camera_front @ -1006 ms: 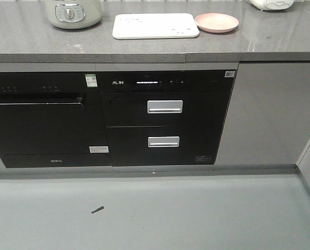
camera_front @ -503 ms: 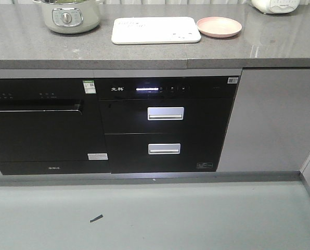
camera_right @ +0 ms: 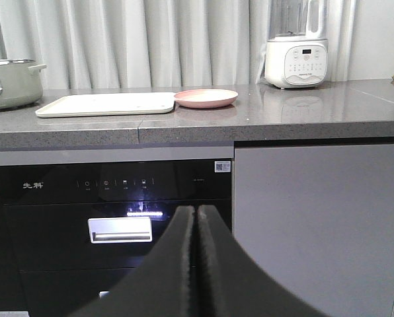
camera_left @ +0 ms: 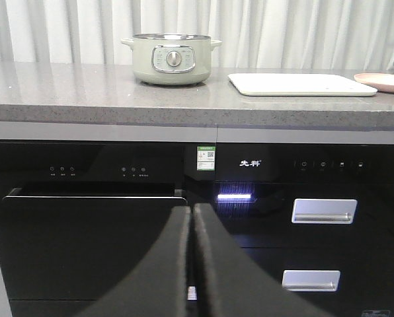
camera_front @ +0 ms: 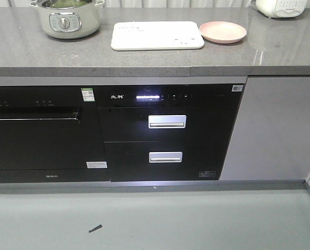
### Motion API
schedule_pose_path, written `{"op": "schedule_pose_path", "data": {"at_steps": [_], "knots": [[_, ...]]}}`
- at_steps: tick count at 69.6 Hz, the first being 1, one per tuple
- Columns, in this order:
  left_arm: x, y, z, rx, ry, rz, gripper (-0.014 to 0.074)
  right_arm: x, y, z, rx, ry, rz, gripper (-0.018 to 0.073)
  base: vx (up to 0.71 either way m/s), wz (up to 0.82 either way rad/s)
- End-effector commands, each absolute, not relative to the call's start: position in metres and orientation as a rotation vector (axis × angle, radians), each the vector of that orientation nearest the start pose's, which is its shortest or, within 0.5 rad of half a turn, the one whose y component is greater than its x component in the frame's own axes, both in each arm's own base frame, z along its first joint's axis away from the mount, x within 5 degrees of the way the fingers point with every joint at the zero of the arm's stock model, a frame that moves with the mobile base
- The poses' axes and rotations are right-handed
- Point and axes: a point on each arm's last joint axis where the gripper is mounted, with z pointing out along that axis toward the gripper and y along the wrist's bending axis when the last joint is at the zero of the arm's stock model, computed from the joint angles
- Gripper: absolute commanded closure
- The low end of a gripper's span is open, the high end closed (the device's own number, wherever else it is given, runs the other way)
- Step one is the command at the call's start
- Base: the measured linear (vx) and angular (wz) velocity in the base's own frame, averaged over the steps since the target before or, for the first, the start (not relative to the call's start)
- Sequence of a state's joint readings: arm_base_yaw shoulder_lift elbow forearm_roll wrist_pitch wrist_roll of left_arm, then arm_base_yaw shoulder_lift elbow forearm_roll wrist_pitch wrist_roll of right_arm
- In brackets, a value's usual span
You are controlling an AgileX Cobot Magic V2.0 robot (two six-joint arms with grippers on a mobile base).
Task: Transfer vegetables to tray and serve
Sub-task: 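Drive the base forward toward the counter with the pot and tray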
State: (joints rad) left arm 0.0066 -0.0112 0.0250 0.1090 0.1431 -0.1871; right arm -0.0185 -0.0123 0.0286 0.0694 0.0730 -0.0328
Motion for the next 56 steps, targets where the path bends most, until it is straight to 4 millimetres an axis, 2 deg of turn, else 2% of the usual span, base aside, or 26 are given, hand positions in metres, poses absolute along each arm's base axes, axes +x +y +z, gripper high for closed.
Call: {"op": "schedule_pose_path", "data": {"at_steps": [1, 56], "knots": [[0.0558, 0.0012, 0.1967, -0.074, 1.562, -0.049, 0.0604, 0.0566, -0.0014, 0.2027, 0.039, 1.498, 0.002, 0.0564, 0.11, 0.01], [0.0558, 0.0012, 0.1967, -0.074, 1.562, -0.049, 0.0604, 0.0566, -0.0014, 0.2027, 0.039, 1.498, 0.002, 0.0564, 0.11, -0.01]]}}
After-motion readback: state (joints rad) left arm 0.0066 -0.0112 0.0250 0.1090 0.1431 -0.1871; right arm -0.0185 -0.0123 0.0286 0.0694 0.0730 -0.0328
